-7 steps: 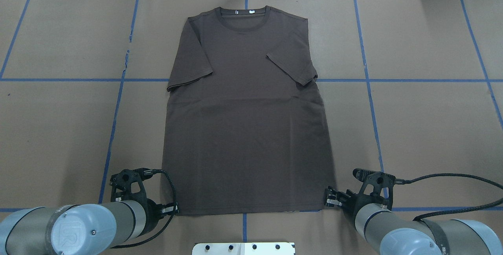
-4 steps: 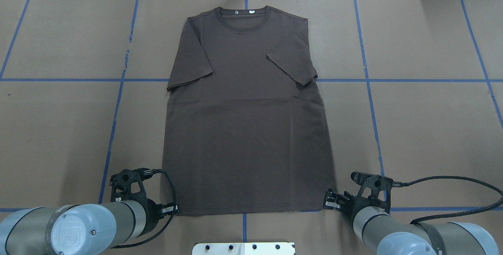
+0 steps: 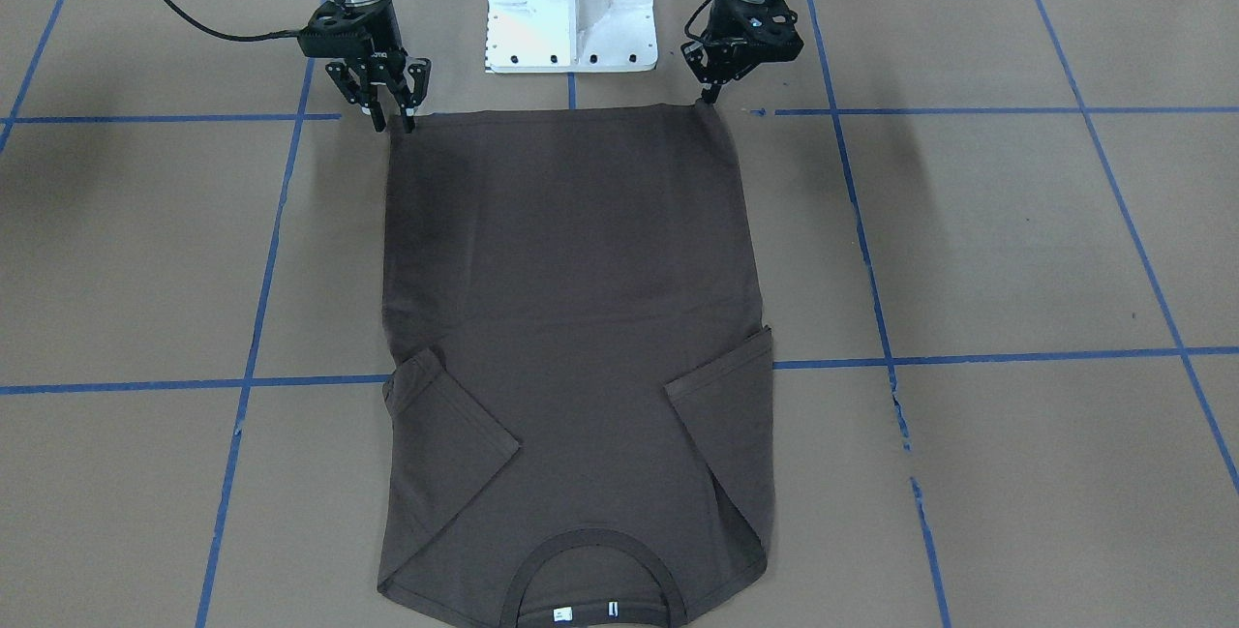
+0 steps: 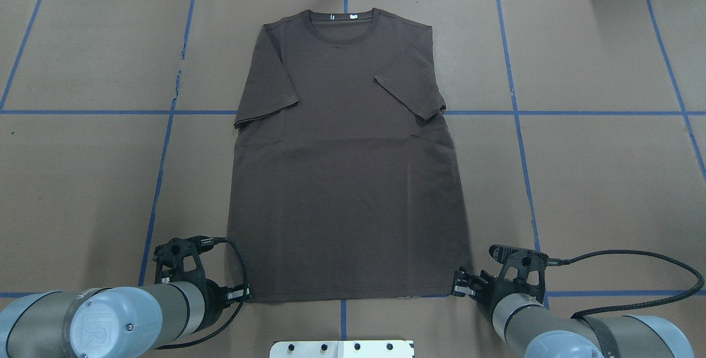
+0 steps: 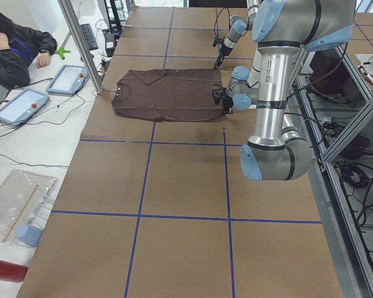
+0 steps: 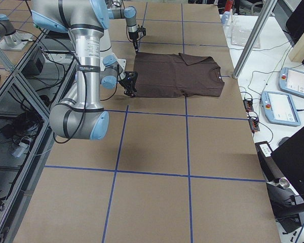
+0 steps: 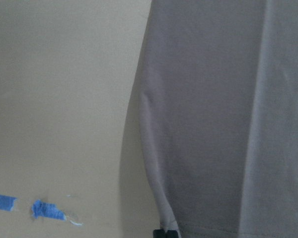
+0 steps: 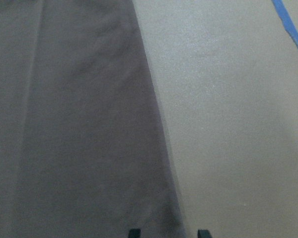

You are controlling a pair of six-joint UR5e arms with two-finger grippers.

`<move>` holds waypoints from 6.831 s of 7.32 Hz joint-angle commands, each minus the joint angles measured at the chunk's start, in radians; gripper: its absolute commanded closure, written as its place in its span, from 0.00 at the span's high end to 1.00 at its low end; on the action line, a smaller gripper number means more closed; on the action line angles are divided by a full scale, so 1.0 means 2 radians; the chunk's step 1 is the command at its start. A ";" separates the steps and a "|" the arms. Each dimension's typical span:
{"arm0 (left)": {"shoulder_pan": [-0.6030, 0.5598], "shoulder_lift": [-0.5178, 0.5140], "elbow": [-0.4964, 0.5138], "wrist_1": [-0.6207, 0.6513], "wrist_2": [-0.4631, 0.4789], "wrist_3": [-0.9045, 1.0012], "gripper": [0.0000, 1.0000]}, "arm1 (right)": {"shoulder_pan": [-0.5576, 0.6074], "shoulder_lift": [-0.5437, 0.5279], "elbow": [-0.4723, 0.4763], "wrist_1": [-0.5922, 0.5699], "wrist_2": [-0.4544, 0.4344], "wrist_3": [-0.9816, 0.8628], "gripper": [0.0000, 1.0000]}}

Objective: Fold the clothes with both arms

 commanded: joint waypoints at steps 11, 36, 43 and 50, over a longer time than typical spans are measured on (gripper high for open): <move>0.000 -0.002 0.000 -0.001 0.000 -0.001 0.00 | -0.005 -0.003 -0.002 -0.008 -0.006 -0.007 0.47; -0.043 -0.064 -0.270 0.289 -0.105 0.045 0.00 | 0.018 0.078 0.293 -0.352 0.098 -0.011 0.00; -0.291 -0.165 -0.040 0.270 -0.129 0.293 0.00 | 0.319 0.244 -0.041 -0.212 0.233 -0.192 0.00; -0.308 -0.192 0.256 0.007 -0.104 0.293 0.00 | 0.343 0.342 -0.309 -0.062 0.228 -0.203 0.00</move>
